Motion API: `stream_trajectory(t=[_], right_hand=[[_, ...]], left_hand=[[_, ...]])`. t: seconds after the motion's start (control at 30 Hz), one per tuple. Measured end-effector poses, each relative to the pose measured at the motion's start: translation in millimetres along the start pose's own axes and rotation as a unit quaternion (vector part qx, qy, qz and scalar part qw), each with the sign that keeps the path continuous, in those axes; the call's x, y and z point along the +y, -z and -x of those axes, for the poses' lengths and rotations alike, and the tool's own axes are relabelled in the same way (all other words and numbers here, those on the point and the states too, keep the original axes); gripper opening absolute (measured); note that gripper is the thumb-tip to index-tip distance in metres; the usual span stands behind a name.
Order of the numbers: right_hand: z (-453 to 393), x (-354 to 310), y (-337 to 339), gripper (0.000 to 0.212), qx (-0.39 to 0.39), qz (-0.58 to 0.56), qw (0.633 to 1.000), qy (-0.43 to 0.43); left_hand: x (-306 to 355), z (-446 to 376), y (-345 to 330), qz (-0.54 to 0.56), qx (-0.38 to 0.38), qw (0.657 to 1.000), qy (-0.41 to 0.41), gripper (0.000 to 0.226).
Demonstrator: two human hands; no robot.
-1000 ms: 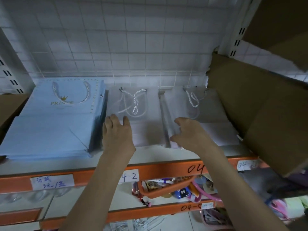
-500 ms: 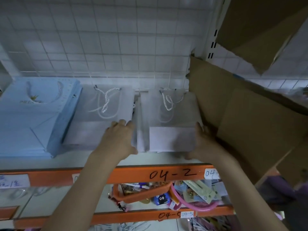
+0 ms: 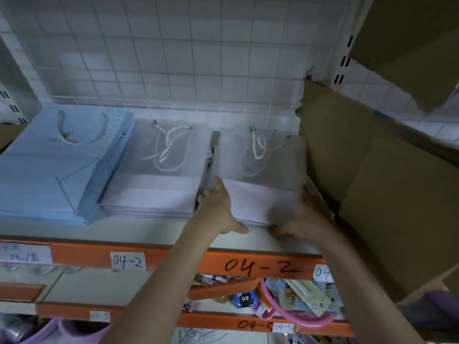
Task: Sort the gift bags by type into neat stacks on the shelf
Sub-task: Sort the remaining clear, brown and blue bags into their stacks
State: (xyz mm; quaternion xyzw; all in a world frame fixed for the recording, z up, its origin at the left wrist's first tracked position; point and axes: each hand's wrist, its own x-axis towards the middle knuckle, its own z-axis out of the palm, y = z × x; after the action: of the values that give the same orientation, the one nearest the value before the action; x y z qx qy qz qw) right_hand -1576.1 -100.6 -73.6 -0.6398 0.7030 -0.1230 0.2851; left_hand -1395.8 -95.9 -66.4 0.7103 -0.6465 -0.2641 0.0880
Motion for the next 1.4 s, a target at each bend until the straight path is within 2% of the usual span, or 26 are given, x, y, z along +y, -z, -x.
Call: stream_trajectory(t=[0.07, 0.3, 0.43, 0.57, 0.67, 0.8, 0.9, 0.97, 1.03, 1.1, 1.17, 1.3, 1.4], right_hand=[[-4.5, 2.4, -4.6, 0.153, 0.005, -0.029, 1.0, 0.009], [-2.8, -0.3, 2.0, 0.128, 0.025, -0.044, 0.999, 0.017], [-3.9, 0.8, 7.8, 0.089, 0.016, -0.04, 0.999, 0.011], [-6.4, 3.7, 2.1, 0.104, 0.009, -0.035, 0.999, 0.009], [-5.8, 4.7, 1.0, 0.099, 0.007, -0.065, 0.998, -0.001], [5.5, -0.4, 12.8, 0.052, 0.005, -0.064, 0.998, -0.005], [11.2, 2.1, 17.3, 0.03, 0.006, -0.078, 0.997, 0.001], [12.3, 3.3, 16.4, 0.029, 0.01, -0.084, 0.996, -0.006], [11.1, 1.1, 14.6, 0.029, 0.019, -0.057, 0.998, -0.009], [7.7, -0.3, 11.3, 0.047, 0.009, -0.021, 1.0, -0.002], [5.7, -0.6, 8.9, 0.059, -0.015, 0.012, 1.0, -0.001], [13.0, -3.3, 10.7, 0.044, -0.018, 0.019, 1.0, -0.012], [17.1, -4.4, 11.0, 0.044, 0.005, 0.016, 0.999, -0.029]], left_hand=[[-1.3, -3.1, 0.3, 0.025, 0.02, 0.999, 0.011, 0.141], [-6.4, -3.5, -1.6, 0.068, 0.07, 0.994, 0.042, 0.137], [-7.8, -0.3, -2.3, 0.053, 0.088, 0.994, 0.038, 0.13], [-4.0, 4.7, -2.2, 0.041, 0.113, 0.992, 0.032, 0.115], [-0.7, 8.5, -0.7, 0.034, 0.115, 0.992, 0.036, 0.103], [-1.9, 15.0, 3.0, -0.022, 0.132, 0.991, 0.026, 0.065], [-0.3, 22.0, 1.0, -0.072, 0.135, 0.988, 0.031, 0.064], [-1.1, 22.8, -0.3, -0.069, 0.131, 0.989, 0.022, 0.057], [-3.8, 23.0, 1.0, -0.05, 0.121, 0.991, 0.013, 0.072], [-5.4, 23.7, 2.9, -0.034, 0.099, 0.994, 0.016, 0.075], [-6.0, 21.9, 4.8, -0.036, 0.089, 0.995, 0.027, 0.067], [-10.5, 16.9, 7.8, -0.022, 0.111, 0.993, 0.023, 0.054], [-13.4, 17.1, 5.2, 0.004, 0.128, 0.992, 0.011, 0.053]])
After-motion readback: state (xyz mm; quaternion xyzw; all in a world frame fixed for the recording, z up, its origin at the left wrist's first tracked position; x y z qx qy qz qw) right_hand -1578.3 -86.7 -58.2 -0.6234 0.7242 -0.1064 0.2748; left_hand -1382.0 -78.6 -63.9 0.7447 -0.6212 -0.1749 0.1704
